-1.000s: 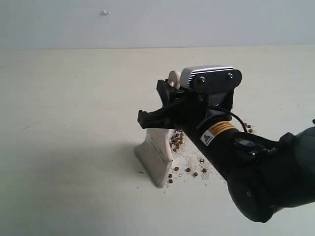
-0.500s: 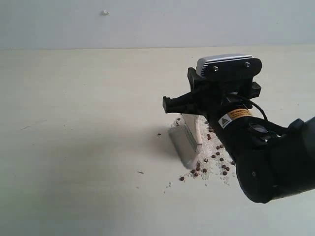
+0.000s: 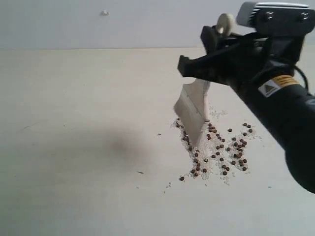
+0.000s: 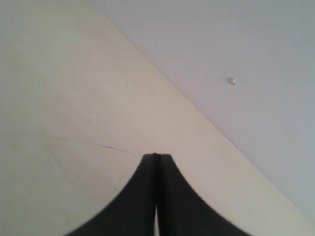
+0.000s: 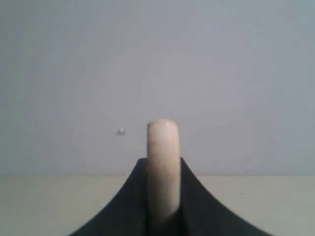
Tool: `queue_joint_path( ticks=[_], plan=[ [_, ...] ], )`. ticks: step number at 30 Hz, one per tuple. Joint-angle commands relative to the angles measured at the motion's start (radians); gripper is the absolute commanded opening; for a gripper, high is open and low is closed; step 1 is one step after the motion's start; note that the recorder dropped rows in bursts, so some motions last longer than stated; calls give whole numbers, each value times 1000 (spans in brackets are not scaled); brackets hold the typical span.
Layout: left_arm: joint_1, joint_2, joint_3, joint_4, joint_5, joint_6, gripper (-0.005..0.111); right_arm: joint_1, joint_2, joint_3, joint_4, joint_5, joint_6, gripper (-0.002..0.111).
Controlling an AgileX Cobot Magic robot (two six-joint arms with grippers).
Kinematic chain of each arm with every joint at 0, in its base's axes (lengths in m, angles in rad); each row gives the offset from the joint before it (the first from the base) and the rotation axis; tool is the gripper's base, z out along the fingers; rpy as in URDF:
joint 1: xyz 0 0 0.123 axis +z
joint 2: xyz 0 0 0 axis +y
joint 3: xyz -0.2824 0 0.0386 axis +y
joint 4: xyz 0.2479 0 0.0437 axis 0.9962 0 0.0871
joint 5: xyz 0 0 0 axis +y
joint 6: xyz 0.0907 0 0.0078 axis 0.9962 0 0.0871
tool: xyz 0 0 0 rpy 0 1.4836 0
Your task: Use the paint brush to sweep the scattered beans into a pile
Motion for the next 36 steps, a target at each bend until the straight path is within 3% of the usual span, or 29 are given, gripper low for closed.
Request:
queue_joint_path(
  ticks=[1, 11, 15, 18, 22, 36],
  plan=[
    [-2, -7, 2, -5, 0, 6, 0, -5, -144, 101, 201, -82, -140, 0],
    [-2, -7, 2, -5, 0, 6, 0, -5, -126, 175, 458, -229, -438, 0],
    [-2, -7, 2, -5, 0, 6, 0, -22, -53, 175, 435, -229, -464, 0],
    [-2, -7, 2, -5, 0, 6, 0, -100, 42, 175, 360, -229, -464, 0],
    [-2, -7, 2, -5, 0, 6, 0, -171, 113, 175, 292, -229, -312, 0],
    [-2, -7, 2, -5, 0, 6, 0, -171, 351, 85, 60, -229, 234, 0]
  ],
)
